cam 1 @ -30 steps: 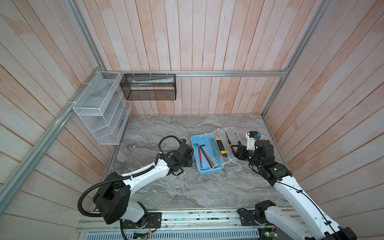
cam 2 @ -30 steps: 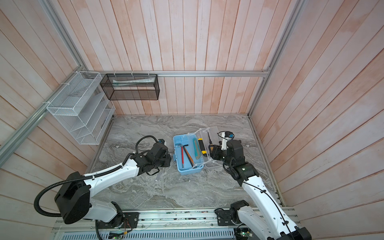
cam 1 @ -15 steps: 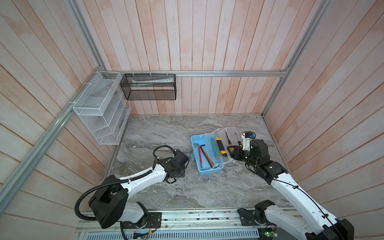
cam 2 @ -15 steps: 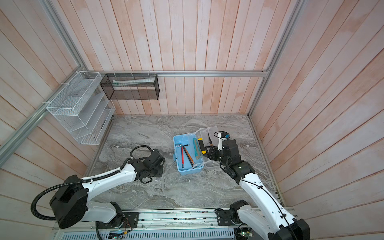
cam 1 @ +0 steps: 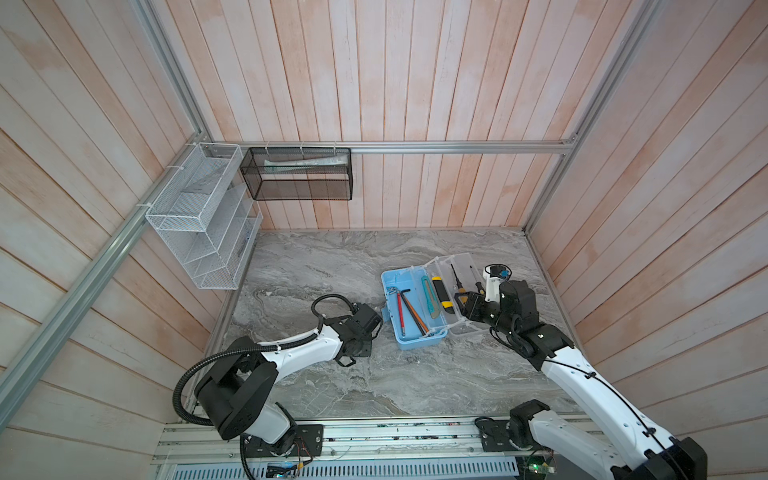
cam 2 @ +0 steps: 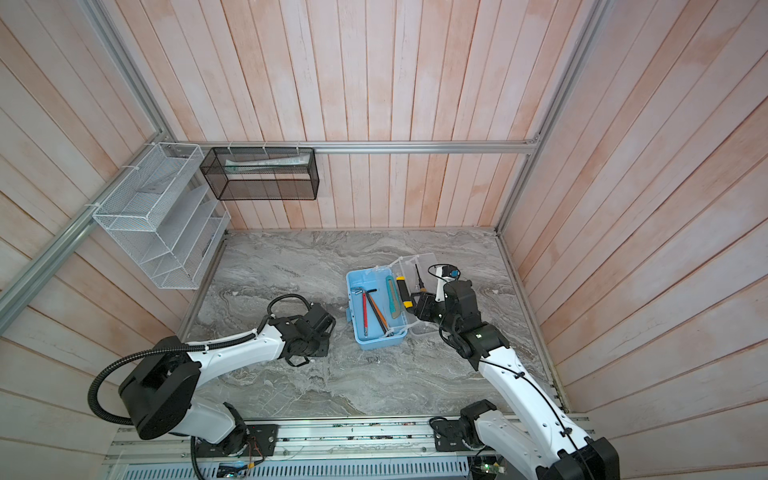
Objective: Pack the tool kit
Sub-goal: 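Lower the left gripper and grasp the clear-handled flat screwdriver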
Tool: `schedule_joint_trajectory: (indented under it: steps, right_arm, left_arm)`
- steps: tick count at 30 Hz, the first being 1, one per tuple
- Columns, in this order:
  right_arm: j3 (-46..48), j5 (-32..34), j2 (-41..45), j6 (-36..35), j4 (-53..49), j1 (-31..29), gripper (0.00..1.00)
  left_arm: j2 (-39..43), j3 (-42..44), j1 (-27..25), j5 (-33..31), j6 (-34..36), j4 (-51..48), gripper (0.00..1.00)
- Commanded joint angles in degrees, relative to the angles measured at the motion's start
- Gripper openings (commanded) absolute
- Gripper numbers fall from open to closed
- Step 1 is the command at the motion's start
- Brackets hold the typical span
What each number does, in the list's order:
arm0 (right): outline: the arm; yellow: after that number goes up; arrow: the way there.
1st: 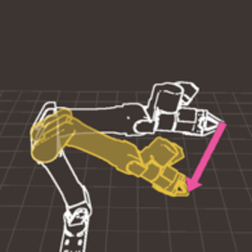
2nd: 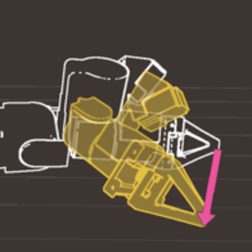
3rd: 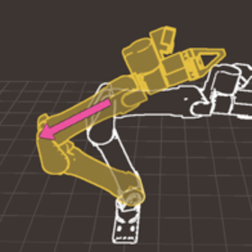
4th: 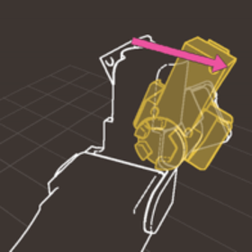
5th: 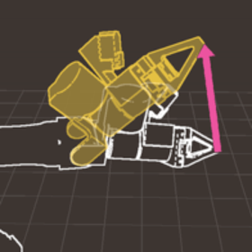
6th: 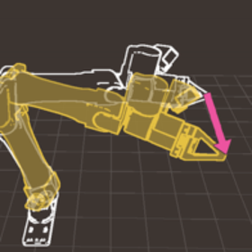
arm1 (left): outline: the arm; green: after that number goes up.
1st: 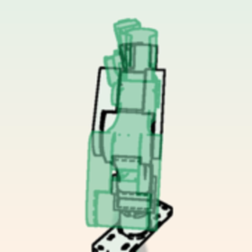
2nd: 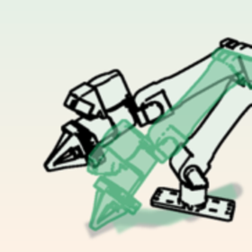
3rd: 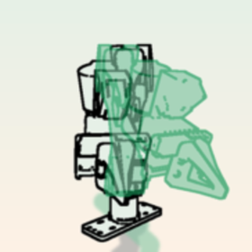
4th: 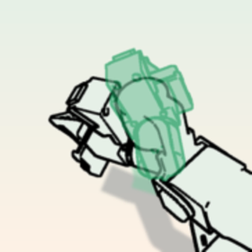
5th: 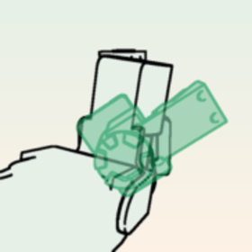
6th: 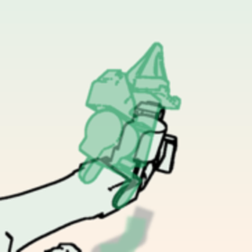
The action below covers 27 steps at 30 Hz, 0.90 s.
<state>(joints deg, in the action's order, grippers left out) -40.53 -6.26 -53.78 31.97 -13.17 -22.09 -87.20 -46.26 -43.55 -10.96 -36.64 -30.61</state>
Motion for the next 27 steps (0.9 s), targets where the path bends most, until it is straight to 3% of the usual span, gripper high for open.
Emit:
schedule_joint_trajectory:
  steps: [1,16,27]
  right_arm:
    - [0.8,0.7,0.6,0.6,1.0,-0.3,0.54]
    - [1.3,0.0,0.0,0.6,2.3,-0.4,0.54]
    - [1.5,-0.6,-0.3,1.0,3.1,-0.3,0.54]
  left_arm:
    - [-1.4,-0.4,0.1,-0.9,0.2,1.7,0.32]
    - [-5.6,-1.6,0.2,-0.9,0.3,2.9,0.25]
    - [-4.9,-1.9,0.7,-1.0,-0.3,2.6,0.02]
